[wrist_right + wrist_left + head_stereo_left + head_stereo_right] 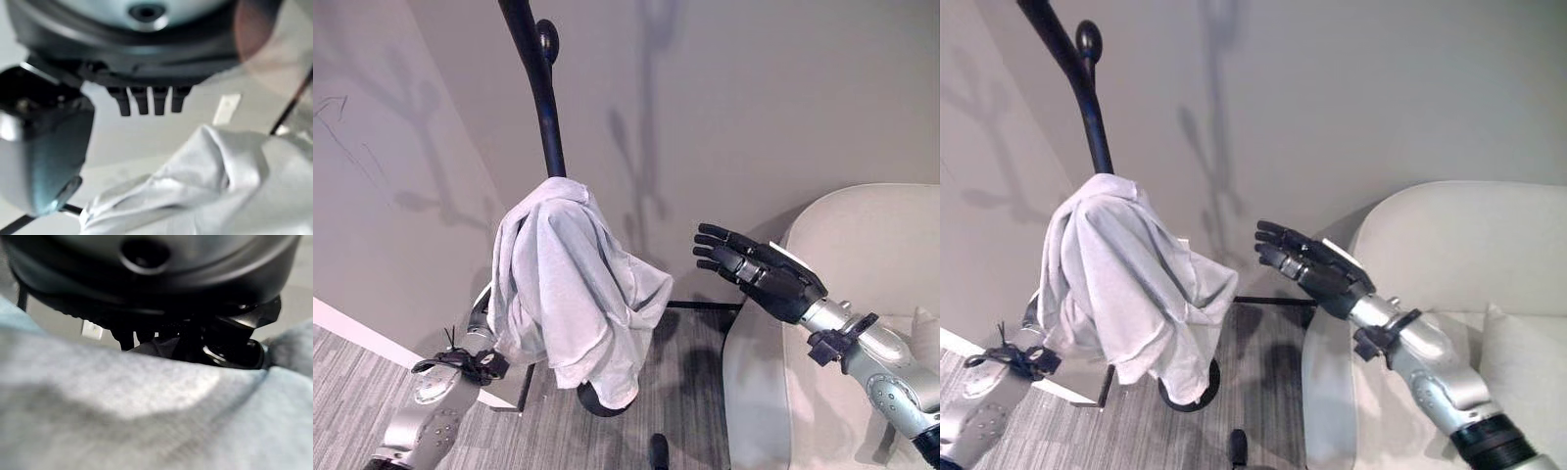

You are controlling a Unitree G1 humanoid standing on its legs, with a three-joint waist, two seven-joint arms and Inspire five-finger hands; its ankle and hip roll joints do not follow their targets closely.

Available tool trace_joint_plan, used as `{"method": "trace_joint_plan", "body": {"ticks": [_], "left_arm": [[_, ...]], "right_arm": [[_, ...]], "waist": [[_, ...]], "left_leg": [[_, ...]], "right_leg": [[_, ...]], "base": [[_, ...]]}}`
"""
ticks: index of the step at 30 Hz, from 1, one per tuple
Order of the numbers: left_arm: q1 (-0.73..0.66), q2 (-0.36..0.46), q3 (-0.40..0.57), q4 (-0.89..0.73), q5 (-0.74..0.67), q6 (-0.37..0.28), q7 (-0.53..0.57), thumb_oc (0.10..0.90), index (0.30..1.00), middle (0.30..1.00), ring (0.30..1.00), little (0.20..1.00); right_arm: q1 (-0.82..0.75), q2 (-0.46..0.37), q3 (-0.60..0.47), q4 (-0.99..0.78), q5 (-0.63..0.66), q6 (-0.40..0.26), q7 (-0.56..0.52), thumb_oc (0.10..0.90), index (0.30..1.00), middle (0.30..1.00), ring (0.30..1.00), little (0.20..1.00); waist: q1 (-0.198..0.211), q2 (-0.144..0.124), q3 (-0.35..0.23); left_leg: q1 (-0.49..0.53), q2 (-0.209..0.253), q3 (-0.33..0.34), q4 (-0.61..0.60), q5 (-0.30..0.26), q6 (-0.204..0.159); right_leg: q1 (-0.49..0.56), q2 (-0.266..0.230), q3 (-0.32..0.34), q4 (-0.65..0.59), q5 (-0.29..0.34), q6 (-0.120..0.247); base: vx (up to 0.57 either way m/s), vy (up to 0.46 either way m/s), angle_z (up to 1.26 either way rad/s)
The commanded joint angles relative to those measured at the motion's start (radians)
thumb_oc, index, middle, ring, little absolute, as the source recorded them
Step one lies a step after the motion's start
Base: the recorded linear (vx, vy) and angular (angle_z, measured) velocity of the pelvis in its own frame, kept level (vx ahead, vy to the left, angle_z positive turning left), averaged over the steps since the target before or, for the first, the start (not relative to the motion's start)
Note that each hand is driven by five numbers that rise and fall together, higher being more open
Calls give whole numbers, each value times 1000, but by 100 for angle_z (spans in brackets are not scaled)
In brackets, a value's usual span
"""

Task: Hang the clothes on the sofa on the clothes rack.

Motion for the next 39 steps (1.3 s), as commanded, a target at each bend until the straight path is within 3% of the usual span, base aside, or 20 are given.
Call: {"method": "trace_joint_plan", "body": {"ticks": [1, 3, 4, 5, 6, 8, 9, 10, 11, 12, 14, 20, 25, 31, 35, 36, 38, 39], "left_arm": [[-46, -60, 73, -108, -149, -121, -80, 800, 900, 900, 900, 900], [-43, -96, 87, -103, -137, -132, -75, 800, 900, 900, 900, 900], [-43, -251, 162, -35, -105, -155, -68, 800, 900, 900, 900, 900], [-44, -251, 161, -35, -104, -155, -67, 800, 900, 900, 900, 900], [-46, -293, 175, -13, -98, -162, -60, 800, 900, 900, 900, 900], [-57, -418, 236, 20, -111, -178, -69, 800, 900, 900, 900, 900], [-57, -417, 236, 21, -111, -178, -70, 800, 900, 900, 900, 900], [-68, -462, 252, 48, -117, -186, -75, 800, 900, 900, 900, 900], [-87, -546, 285, 73, -160, -203, -92, 800, 900, 900, 900, 900], [-88, -545, 286, 74, -161, -203, -93, 800, 900, 900, 900, 900], [-93, -625, 308, 110, -200, -228, -94, 800, 900, 900, 900, 900], [-90, -648, 343, 231, -197, -240, -80, 800, 900, 900, 900, 900], [-31, -521, 299, 441, 89, -172, -85, 800, 900, 900, 900, 900], [-37, -491, 262, 611, 162, -127, -137, 800, 900, 900, 900, 900], [-41, -475, 217, 571, 211, -117, -143, 800, 900, 900, 900, 900], [-33, -473, 218, 538, 210, -116, -149, 800, 900, 900, 900, 900], [-33, -473, 218, 536, 210, -115, -148, 800, 900, 900, 900, 900], [-24, -505, 256, 503, 152, -120, -147, 800, 900, 900, 900, 900]], "right_arm": [[6, 43, -95, -88, 127, -81, 54, 800, 900, 900, 900, 900], [26, 71, -122, -80, 128, -78, 62, 800, 900, 900, 900, 900], [83, 228, -241, -42, 125, -101, 46, 800, 900, 900, 900, 900], [83, 229, -242, -42, 125, -101, 46, 800, 900, 900, 900, 900], [94, 287, -274, -37, 131, -109, 36, 800, 900, 900, 900, 900], [108, 500, -332, 19, 214, -131, 33, 800, 900, 900, 900, 900], [108, 500, -332, 19, 214, -131, 34, 800, 900, 900, 900, 900], [106, 571, -347, 45, 238, -145, 29, 800, 900, 900, 900, 900], [96, 704, -388, 123, 315, -164, 25, 800, 900, 900, 900, 900], [95, 704, -388, 125, 316, -164, 26, 800, 900, 900, 900, 900], [103, 814, -412, 258, 396, -191, -2, 800, 900, 900, 900, 900], [101, 849, -439, 505, 410, -133, -66, 800, 900, 900, 900, 900], [82, 818, -464, 731, 344, -64, -102, 800, 900, 900, 900, 900], [57, 807, -478, 973, 277, 17, -133, 800, 900, 900, 900, 900], [-5, 765, -532, 1310, 164, 89, -191, 800, 900, 900, 900, 900], [-15, 756, -549, 1392, 113, 94, -210, 800, 900, 900, 900, 900], [-18, 753, -550, 1397, 112, 94, -207, 800, 900, 900, 900, 900], [-19, 749, -577, 1544, 37, 118, -248, 800, 900, 900, 900, 900]], "waist": [[0, -69, -126], [-1, -69, -127], [-7, -67, -130], [-7, -67, -129], [-9, -64, -129], [-15, -60, -129], [-15, -60, -128], [-17, -60, -128], [-21, -55, -131], [-22, -56, -130], [-26, -50, -132], [-27, -46, -127], [-21, -37, -114], [-14, -36, -103], [-2, -35, -96], [3, -34, -96], [3, -34, -95], [15, -34, -96]], "left_leg": [[-38, 5, 6, -3, -4, -16], [-37, 6, 5, -3, -4, -17], [-35, 9, 3, -3, -9, -19], [-34, 10, 2, -3, -9, -19], [-34, 10, 1, -3, -11, -19], [-29, 12, -3, -3, -17, -19], [-27, 13, -3, -3, -17, -19], [-33, 9, -6, -3, -9, -19], [-31, 11, -11, -3, -14, -19], [-31, 10, -12, -2, -14, -19], [-27, 12, -19, -2, -19, -20], [-19, 15, -24, -2, -22, -23], [-19, 15, -24, -2, -15, -24], [-23, 15, -26, 1, -8, -27], [-28, 15, -29, -1, -5, -27], [-30, 16, -31, -2, -4, -27], [-29, 16, -31, -2, -4, -27], [-28, 18, -35, -2, -4, -28]], "right_leg": [[96, -73, 47, 5, -155, 133], [98, -74, 43, 5, -157, 132], [106, -72, 36, 5, -167, 128], [107, -72, 36, 5, -167, 128], [109, -72, 34, 5, -169, 126], [115, -69, 33, 5, -176, 120], [117, -69, 32, 5, -177, 120], [114, -70, 33, 5, -174, 117], [118, -67, 32, 5, -180, 112], [118, -67, 31, 5, -180, 112], [127, -65, 27, 6, -187, 104], [134, -63, 20, 7, -193, 100], [137, -65, 12, 10, -193, 99], [135, -68, 3, 14, -194, 97], [137, -68, -9, 13, -193, 95], [140, -68, -11, 13, -194, 94], [140, -67, -11, 13, -194, 94], [145, -66, -16, 10, -196, 91]], "base": [[1, -25, 15], [9, -21, 17], [9, -21, 12], [9, -27, 5], [8, -10, 12], [26, -16, 9], [2, -9, 5], [7, 0, 9], [5, 0, 8], [31, -1, 9], [24, -2, 12], [10, -2, 12], [-6, 3, 2], [-7, 9, 8], [1, 2, 13], [11, -3, 9], [22, -12, 4], [48, -30, 1]]}}
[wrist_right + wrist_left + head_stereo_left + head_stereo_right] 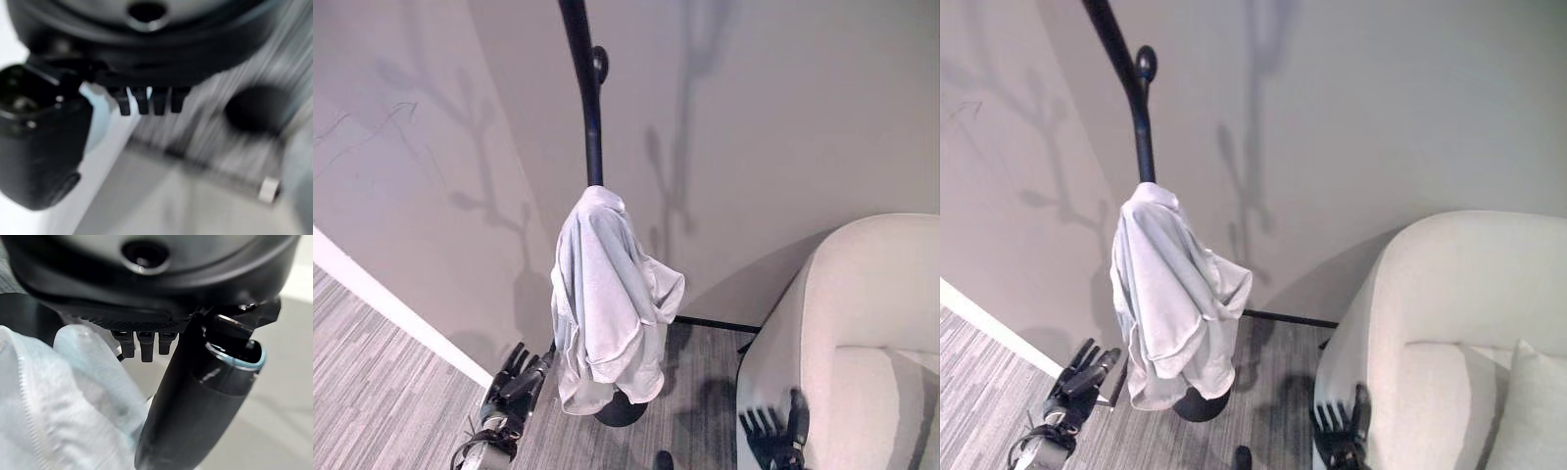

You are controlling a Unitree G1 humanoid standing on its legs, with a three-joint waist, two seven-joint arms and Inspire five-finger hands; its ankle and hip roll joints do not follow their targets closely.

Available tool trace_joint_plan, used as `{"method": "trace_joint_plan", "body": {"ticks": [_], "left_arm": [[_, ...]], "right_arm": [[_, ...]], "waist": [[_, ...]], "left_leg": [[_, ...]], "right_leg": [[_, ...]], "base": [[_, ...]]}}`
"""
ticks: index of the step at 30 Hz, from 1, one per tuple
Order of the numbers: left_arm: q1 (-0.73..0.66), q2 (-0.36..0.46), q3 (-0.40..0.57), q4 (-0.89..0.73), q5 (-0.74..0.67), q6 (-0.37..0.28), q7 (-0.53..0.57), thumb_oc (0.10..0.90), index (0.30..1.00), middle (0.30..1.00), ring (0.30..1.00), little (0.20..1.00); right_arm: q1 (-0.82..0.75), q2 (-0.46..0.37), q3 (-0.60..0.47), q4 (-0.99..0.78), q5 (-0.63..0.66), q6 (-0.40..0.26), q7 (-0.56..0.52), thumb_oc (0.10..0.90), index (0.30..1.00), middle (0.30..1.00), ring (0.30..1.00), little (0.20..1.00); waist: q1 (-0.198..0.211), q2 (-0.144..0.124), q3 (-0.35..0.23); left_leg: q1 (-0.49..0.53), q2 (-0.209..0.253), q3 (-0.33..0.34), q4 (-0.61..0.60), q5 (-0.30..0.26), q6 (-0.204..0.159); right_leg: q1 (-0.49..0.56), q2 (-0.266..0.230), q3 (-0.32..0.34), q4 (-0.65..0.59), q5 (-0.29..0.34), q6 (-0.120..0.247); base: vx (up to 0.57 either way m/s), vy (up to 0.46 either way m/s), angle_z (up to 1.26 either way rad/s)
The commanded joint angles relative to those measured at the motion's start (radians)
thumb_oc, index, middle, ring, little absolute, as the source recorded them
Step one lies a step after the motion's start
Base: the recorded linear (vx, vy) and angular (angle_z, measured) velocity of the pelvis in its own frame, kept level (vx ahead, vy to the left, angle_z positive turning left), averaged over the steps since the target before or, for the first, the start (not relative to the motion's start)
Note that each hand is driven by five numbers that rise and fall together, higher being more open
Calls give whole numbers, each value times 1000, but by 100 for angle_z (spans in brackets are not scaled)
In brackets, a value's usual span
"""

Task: Hang the clothes on the sofa on the clothes rack.

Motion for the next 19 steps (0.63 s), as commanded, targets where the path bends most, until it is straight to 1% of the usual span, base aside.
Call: {"method": "trace_joint_plan", "body": {"ticks": [1, 3, 4, 6, 7, 8, 9, 10, 11, 12, 13, 14, 16, 17, 18, 19], "left_arm": [[-74, 14, 97, -93, -74, -83, -48, 800, 900, 900, 900, 900], [-93, -22, 126, -6, -119, -98, 14, 800, 900, 900, 900, 900], [-92, -27, 126, 64, -96, -100, 50, 800, 900, 900, 900, 900], [-96, -18, 90, 241, 37, -72, 122, 800, 900, 900, 900, 900], [-104, -19, 90, 249, 39, -75, 121, 800, 900, 900, 900, 900], [-133, -38, 53, 524, 178, -37, 146, 800, 900, 900, 900, 900], [-138, -38, 55, 530, 179, -39, 144, 800, 900, 900, 900, 900], [-143, -44, 54, 588, 193, -33, 148, 800, 900, 900, 900, 900], [-147, -44, 55, 592, 193, -35, 146, 800, 900, 900, 900, 900], [-159, -57, 64, 701, 231, -16, 143, 800, 900, 900, 900, 900], [-168, -62, 50, 793, 304, 1, 149, 800, 900, 900, 900, 900], [-169, -65, 44, 825, 330, 12, 143, 800, 900, 900, 900, 900], [-170, -65, 45, 827, 330, 11, 142, 800, 900, 900, 900, 900], [-163, -74, 6, 878, 435, 33, 134, 800, 900, 900, 900, 900], [-162, -74, 6, 878, 435, 33, 134, 800, 900, 900, 900, 900], [-161, -79, -15, 873, 464, 28, 133, 800, 900, 900, 900, 900]], "right_arm": [[-22, -22, -36, 74, -110, 19, -32, 800, 900, 900, 900, 900], [-14, -21, -44, 102, -119, 25, -59, 800, 900, 900, 900, 900], [-14, -20, -38, 106, -133, 21, -71, 800, 900, 900, 900, 900], [-14, -19, -11, 103, -170, 23, -82, 800, 900, 900, 900, 900], [-16, -19, -12, 101, -171, 23, -83, 800, 900, 900, 900, 900], [-29, -19, 29, 96, -226, 10, -98, 800, 900, 900, 900, 900], [-30, -19, 29, 95, -226, 10, -98, 800, 900, 900, 900, 900], [-29, -16, 38, 93, -231, 8, -98, 800, 900, 900, 900, 900], [-30, -16, 38, 92, -231, 8, -98, 800, 900, 900, 900, 900], [-24, -8, 53, 89, -236, 1, -94, 800, 900, 900, 900, 900], [-25, -1, 75, 88, -256, -1, -94, 800, 900, 900, 900, 900], [-25, 2, 83, 88, -267, -1, -94, 800, 900, 900, 900, 900], [-25, 2, 83, 88, -267, -1, -94, 800, 900, 900, 900, 900], [-24, 20, 120, 74, -302, 1, -89, 800, 900, 900, 900, 900], [-24, 20, 120, 74, -302, 1, -89, 800, 900, 900, 900, 900], [-21, 24, 130, 70, -314, 3, -86, 800, 900, 900, 900, 900]], "waist": [[8, -44, -68], [7, -43, -67], [5, -41, -65], [-1, -35, -62], [0, -36, -59], [-14, -28, -54], [-14, -30, -52], [-18, -28, -55], [-17, -30, -54], [-25, -29, -59], [-30, -32, -64], [-32, -32, -66], [-31, -32, -66], [-35, -35, -74], [-35, -35, -74], [-36, -35, -76]], "left_leg": [[-20, 4, 55, 3, -7, -42], [-20, 7, 52, 2, -7, -44], [-20, 7, 50, 3, -7, -44], [-17, 10, 52, 4, -15, -42], [-23, 8, 52, 4, -6, -42], [-20, 10, 57, 6, -17, -37], [-25, 7, 58, 7, -8, -38], [-19, 10, 61, 6, -18, -37], [-25, 8, 61, 7, -9, -37], [-14, 12, 70, 6, -21, -37], [-10, 13, 80, 6, -23, -37], [-8, 14, 83, 5, -23, -37], [-8, 14, 84, 5, -23, -37], [-2, 16, 95, 4, -24, -38], [-2, 16, 95, 4, -24, -38], [-1, 17, 97, 4, -25, -37]], "right_leg": [[107, -53, 80, 9, -167, 88], [107, -52, 79, 7, -167, 87], [105, -52, 80, 7, -166, 88], [105, -49, 86, 8, -171, 88], [99, -51, 86, 8, -163, 88], [91, -48, 99, 11, -168, 89], [86, -50, 99, 12, -161, 89], [90, -48, 102, 10, -168, 89], [84, -50, 103, 11, -160, 89], [90, -46, 111, 10, -168, 89], [89, -45, 116, 10, -168, 88], [89, -44, 117, 10, -168, 88], [89, -44, 118, 10, -168, 88], [90, -43, 124, 10, -167, 87], [90, -43, 124, 10, -167, 87], [90, -43, 126, 11, -168, 87]], "base": [[60, -40, 0], [30, -33, 1], [0, 0, 0], [21, -12, 0], [31, 1, -5], [-37, 10, -5], [36, 10, -6], [-25, 5, -7], [75, 7, -9], [64, 0, -5], [108, -3, -4], [42, -6, -3], [30, 2, -10], [47, 6, -9], [59, 10, -8], [18, 6, -3]]}}
